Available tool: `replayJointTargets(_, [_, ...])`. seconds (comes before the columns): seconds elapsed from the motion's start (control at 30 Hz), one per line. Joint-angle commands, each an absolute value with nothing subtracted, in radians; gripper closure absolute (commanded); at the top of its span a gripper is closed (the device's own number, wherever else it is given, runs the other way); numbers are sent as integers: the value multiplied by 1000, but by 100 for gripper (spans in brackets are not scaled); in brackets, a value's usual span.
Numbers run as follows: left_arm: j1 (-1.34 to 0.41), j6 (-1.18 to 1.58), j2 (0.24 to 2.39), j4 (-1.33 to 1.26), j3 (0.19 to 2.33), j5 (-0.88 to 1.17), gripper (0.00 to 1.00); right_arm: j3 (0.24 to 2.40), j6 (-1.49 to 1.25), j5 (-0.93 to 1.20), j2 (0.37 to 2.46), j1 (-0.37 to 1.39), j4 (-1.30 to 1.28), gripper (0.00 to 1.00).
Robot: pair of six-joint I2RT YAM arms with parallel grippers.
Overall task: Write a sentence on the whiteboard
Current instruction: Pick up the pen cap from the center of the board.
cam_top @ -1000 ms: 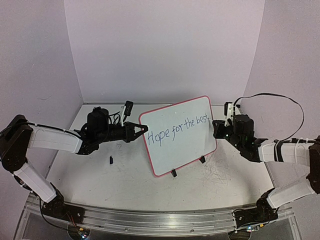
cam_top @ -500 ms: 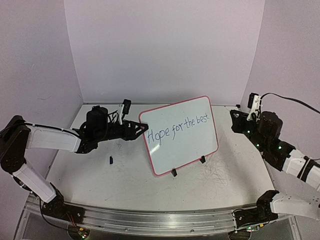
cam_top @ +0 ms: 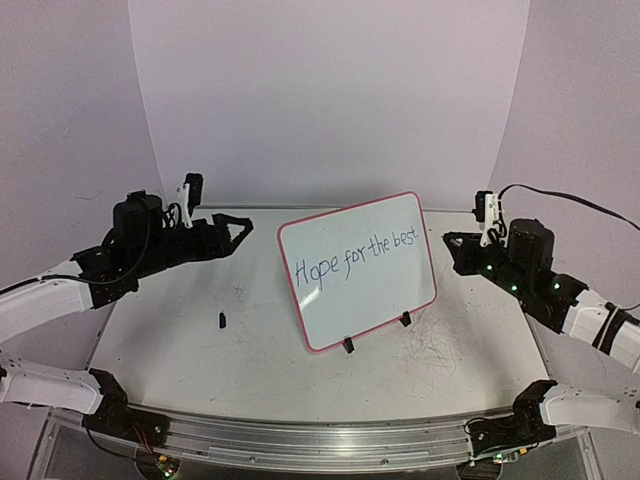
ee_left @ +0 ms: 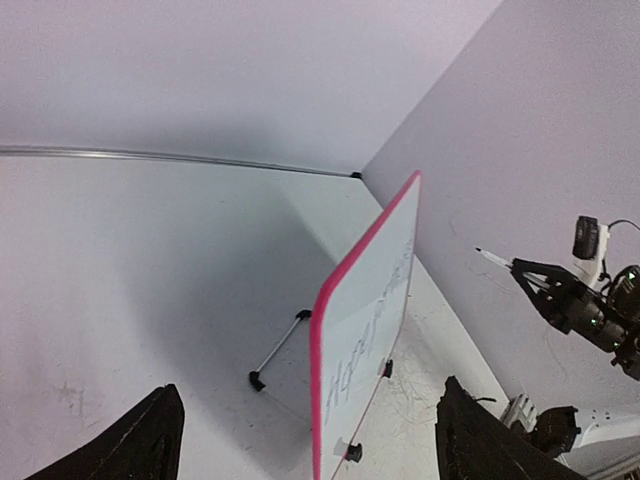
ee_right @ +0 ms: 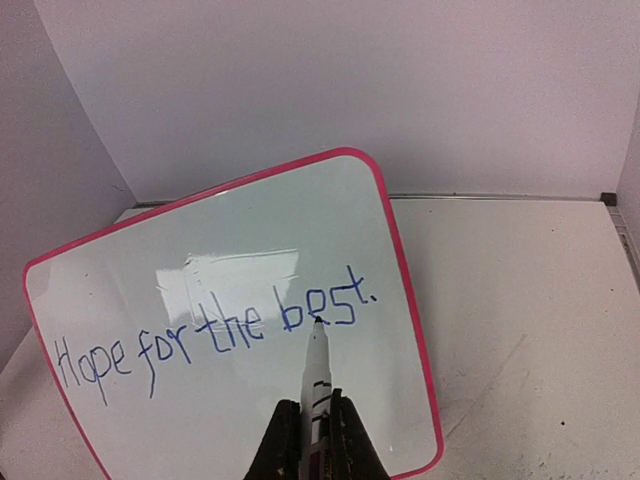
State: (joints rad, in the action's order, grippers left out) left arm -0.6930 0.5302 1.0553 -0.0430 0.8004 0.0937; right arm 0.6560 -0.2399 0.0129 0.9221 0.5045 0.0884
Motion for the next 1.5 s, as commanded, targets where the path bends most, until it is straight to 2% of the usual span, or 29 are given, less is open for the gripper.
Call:
replayJointTargets(0.0, [-688, 640, 1009, 276, 741, -109, 13, 722, -222, 163, 959, 511, 95, 100])
replayJointTargets(0.2, [-664, 678, 1182, 316, 726, -99, 20, 747, -232, 212, 975, 579, 95, 100])
replayJointTargets(0.37, [-640, 639, 1409, 316, 786, -117, 39, 755, -239, 174, 989, 659, 89, 100])
replayJointTargets(0.5, [-637, 632, 1517, 316, 823, -157, 49, 746, -247, 157, 990, 687, 90, 100])
replayJointTargets(0.8, [-640, 630, 1622, 314, 826, -167, 64, 738, -240, 138, 1003, 699, 93, 100])
replayJointTargets(1.03, [-651, 634, 1640, 322, 793, -219, 68, 739, -236, 128, 1019, 700, 106, 100])
replayJointTargets(1.17, [-675, 628, 1687, 331, 794, -276, 78, 744, -230, 103, 1024, 702, 104, 100])
replayJointTargets(1.33, [-692, 630, 1691, 340, 775, -332, 89, 738, -241, -96, 926, 702, 78, 100])
replayJointTargets(1.47, [-692, 625, 1640, 339, 772, -361, 98, 748, -224, -145, 871, 701, 76, 100])
